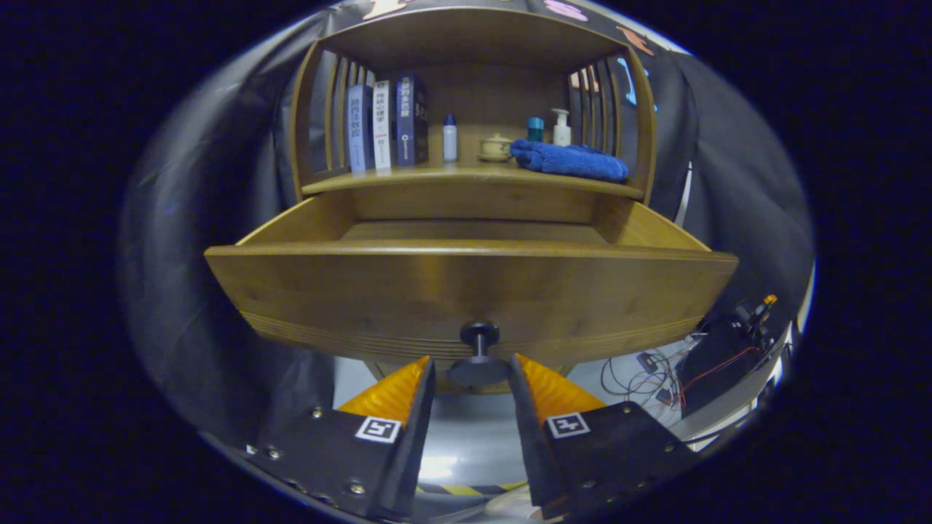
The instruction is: Pull open the drawer, take out the items inside it, and place them on the countertop above the cabinet.
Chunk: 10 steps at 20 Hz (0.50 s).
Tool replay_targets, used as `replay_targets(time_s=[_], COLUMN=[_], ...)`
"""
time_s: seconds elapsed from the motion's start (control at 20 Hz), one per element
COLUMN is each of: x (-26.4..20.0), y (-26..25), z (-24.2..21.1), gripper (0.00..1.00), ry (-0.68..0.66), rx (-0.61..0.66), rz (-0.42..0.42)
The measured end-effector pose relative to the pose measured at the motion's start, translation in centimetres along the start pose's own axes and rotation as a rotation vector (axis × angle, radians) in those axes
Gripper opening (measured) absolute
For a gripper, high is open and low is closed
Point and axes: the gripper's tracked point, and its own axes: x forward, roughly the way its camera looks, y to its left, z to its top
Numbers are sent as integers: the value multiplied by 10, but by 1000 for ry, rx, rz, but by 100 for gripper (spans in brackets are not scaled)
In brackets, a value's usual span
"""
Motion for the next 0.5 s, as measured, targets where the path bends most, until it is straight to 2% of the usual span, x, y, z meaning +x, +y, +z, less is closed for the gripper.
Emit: replay_targets(time_s=[0.15,0.3,0.4,0.5], x=[-20,-16,1,25], y=[0,4,3,4], z=[45,92,115,120], gripper=[58,58,58,57], ry=[-117,-198,-192,-109], rx=[-13,-35,-53,-54], rz=[-6,-4,-11,-5])
